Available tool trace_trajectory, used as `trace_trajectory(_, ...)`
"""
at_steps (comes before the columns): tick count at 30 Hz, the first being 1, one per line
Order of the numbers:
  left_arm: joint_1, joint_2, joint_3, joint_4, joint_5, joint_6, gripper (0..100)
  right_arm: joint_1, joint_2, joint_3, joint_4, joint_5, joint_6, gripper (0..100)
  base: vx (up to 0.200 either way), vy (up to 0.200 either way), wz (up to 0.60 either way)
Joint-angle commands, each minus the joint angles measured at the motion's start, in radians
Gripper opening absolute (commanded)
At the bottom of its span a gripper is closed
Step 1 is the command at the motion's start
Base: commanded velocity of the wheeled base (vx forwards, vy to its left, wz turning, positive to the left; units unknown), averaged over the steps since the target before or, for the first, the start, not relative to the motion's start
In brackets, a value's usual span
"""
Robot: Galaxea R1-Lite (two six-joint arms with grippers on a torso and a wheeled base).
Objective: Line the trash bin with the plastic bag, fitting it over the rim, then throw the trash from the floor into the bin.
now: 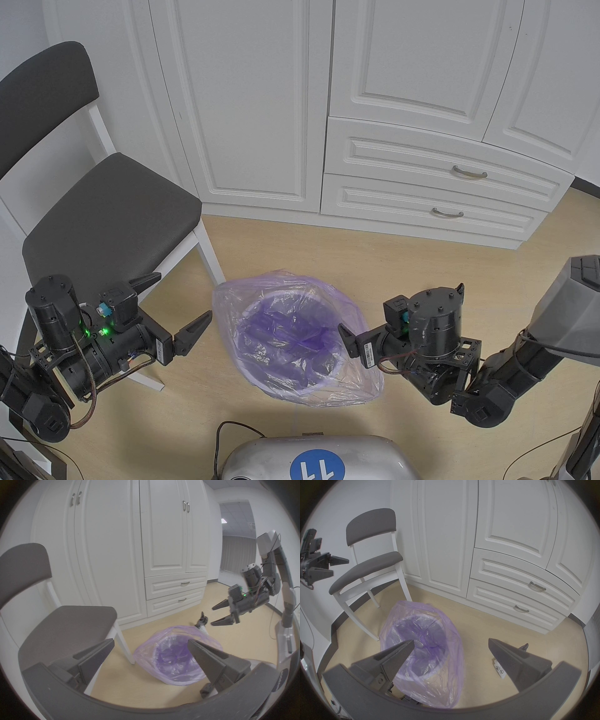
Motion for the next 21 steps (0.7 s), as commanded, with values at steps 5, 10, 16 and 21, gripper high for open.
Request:
trace_trajectory(5, -0.005, 0.04, 0.037, -0.091, 0.059, 0.023, 100, -0.01, -0.102, 0.062, -0.011, 0.017, 0.004, 100, 0.0, 0.0, 0.0)
trace_trajectory(10, -0.038, 0.06, 0.026, -0.091, 0.059, 0.024, 100, -0.001, -0.116, 0.079, -0.006, 0.017, 0.004, 100, 0.0, 0.0, 0.0)
trace_trajectory(16, -0.136, 0.136, -0.004, -0.091, 0.099, 0.02, 100, -0.028, -0.041, 0.067, -0.002, 0.05, 0.005, 100, 0.0, 0.0, 0.0)
trace_trajectory(21, -0.164, 0.271, -0.109, -0.087, 0.214, -0.022, 100, -0.031, 0.004, 0.025, -0.003, 0.076, 0.011, 100, 0.0, 0.0, 0.0)
